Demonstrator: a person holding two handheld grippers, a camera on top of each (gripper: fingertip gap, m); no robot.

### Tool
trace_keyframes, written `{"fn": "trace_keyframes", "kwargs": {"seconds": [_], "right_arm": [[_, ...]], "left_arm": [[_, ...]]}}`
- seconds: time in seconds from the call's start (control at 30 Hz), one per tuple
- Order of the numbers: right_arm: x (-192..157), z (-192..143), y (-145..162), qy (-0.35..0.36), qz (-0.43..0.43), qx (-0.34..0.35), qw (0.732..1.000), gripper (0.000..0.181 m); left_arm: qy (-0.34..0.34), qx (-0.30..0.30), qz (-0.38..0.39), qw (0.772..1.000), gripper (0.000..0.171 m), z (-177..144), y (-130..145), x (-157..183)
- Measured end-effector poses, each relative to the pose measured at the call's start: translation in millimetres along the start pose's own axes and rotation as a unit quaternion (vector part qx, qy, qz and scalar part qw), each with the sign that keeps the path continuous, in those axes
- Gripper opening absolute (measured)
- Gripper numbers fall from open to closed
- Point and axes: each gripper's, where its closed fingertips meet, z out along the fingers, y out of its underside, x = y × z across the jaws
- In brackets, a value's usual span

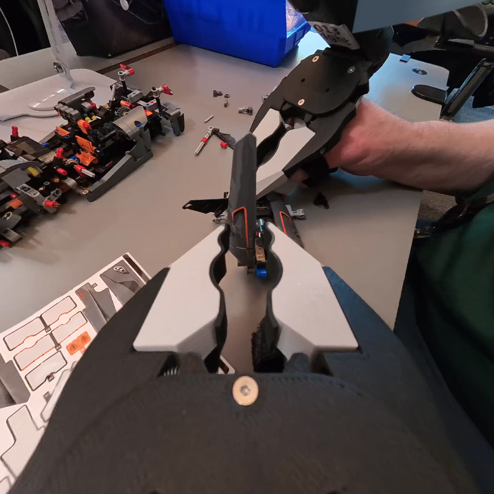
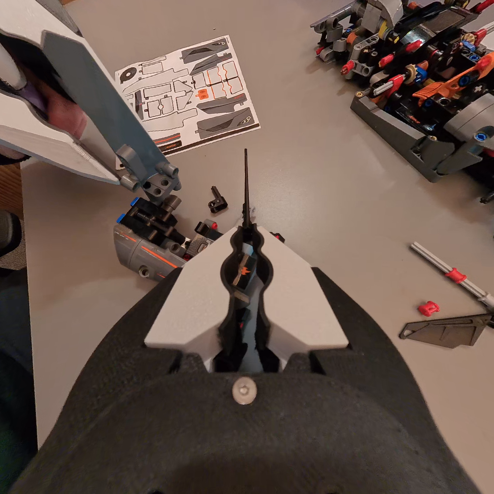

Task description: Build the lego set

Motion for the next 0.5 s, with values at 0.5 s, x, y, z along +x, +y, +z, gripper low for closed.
{"fn": "trace_keyframes", "kwargs": {"seconds": [0.5], "right_arm": [[-0.2, -1.7, -1.7, 0.000, -0.002, 0.008, 1.000, 0.004]], "left_arm": [[-0.004, 0.007, -0.019, 1.000, 0.029, -3.2, -0.9, -4.4]]}}
